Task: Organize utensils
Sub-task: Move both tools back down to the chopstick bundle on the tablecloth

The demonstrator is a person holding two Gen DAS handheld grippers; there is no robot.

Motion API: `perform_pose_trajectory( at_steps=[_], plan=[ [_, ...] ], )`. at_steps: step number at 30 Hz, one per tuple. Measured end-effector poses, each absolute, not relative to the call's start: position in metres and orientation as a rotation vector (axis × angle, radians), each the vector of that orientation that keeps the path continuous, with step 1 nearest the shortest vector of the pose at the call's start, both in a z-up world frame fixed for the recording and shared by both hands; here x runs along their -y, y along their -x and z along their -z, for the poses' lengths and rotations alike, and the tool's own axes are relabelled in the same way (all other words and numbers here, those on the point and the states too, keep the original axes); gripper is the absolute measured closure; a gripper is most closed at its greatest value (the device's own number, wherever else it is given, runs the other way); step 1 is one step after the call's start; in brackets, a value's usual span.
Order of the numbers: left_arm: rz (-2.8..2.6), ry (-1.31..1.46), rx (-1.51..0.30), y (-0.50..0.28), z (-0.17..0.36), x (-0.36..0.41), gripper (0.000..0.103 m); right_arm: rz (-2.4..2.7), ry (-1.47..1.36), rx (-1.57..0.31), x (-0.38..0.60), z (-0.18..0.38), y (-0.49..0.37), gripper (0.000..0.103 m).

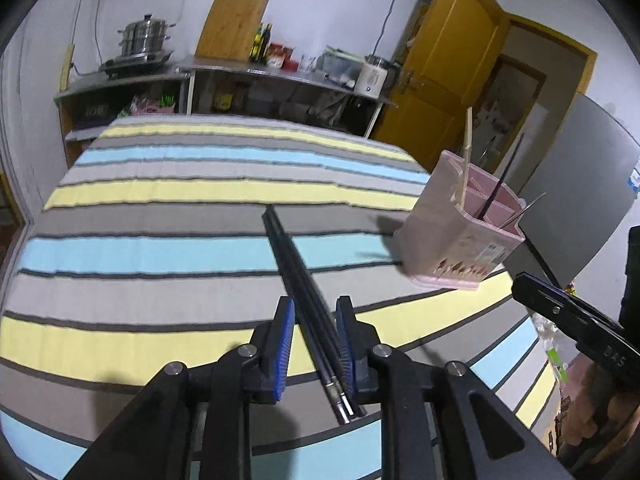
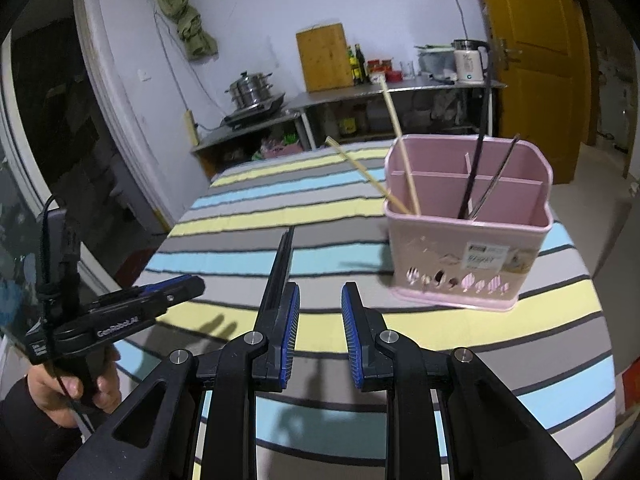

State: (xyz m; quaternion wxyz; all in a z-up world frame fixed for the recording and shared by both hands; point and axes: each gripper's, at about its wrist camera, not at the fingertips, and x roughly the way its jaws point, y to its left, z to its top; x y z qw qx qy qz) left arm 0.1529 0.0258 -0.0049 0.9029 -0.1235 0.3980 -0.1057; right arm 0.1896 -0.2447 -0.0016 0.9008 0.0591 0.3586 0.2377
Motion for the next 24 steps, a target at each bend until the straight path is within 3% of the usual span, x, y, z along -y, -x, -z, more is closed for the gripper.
perform_pose_trajectory(
  at_steps=[17, 24],
  plan=[
    [0.151, 0.238, -0.951, -0.21, 0.073, -0.011, 0.081, -0.517, -0.093, -0.848, 0.227, 0.038, -0.203, 0.081],
    [0.129, 0.179, -0.906, -0.212, 0.075, -0.005, 0.079, -0.515, -0.092, -0.87, 0.221, 0.045, -0.212, 0.081]
  ],
)
